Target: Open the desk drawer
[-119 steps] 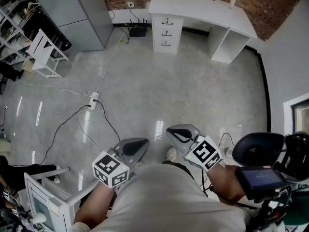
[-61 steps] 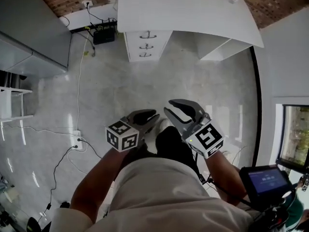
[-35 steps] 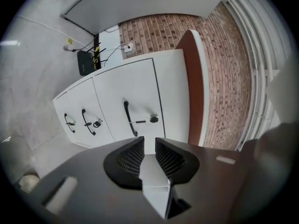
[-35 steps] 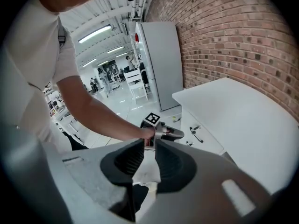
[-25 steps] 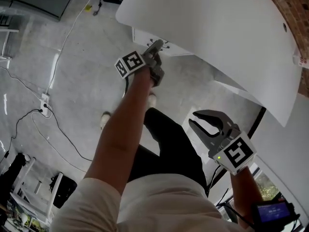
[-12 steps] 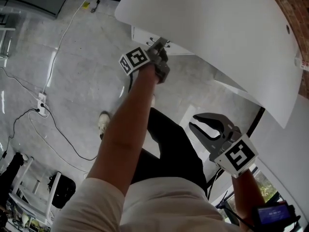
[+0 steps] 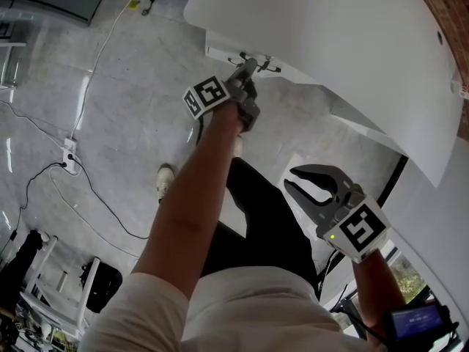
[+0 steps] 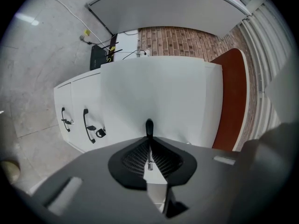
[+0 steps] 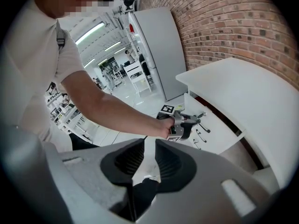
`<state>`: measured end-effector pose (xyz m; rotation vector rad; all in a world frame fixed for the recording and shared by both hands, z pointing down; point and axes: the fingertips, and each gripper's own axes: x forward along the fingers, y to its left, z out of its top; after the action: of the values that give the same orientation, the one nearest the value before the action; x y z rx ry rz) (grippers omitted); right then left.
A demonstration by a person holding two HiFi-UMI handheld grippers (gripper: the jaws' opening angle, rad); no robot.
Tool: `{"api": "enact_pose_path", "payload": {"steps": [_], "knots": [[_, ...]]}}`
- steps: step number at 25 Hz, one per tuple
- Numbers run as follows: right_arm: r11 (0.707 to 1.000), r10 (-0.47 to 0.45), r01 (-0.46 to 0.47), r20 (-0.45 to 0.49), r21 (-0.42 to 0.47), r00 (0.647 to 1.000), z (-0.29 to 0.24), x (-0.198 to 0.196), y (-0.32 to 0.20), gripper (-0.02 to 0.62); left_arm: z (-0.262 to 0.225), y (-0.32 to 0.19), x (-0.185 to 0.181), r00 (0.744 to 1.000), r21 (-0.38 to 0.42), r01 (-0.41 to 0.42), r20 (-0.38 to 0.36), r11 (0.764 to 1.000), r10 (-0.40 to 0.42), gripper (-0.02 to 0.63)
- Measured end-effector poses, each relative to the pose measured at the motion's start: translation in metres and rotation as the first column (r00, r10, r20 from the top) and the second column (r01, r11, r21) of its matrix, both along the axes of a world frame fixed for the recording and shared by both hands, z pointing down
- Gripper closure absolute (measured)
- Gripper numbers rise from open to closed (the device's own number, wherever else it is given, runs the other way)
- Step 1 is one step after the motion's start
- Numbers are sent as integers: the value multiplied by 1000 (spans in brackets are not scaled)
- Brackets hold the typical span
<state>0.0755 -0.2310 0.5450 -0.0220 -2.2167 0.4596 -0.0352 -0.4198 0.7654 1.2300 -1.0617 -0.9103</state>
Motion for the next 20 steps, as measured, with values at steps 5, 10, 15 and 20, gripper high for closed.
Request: {"api": "enact_pose_path", "payload": {"steps": [5, 10, 15, 20], "knots": [[1000, 0, 0, 9, -3, 1000, -1, -9, 14, 520, 0, 33, 1, 1000, -14, -5, -9, 1000, 4, 580], [1000, 11, -11, 8, -6, 1000, -4, -14, 27, 520, 1, 64, 0, 1000, -22, -15, -21, 1000, 15, 580], [1000, 21, -21, 8, -12, 1000, -4, -15, 35, 520, 2, 80, 0, 999, -27, -33, -21, 999, 33, 579], [999, 35, -35, 16, -16, 999, -5, -19, 39, 520, 3, 82, -2, 999, -35, -32, -21, 999, 31, 578]]}}
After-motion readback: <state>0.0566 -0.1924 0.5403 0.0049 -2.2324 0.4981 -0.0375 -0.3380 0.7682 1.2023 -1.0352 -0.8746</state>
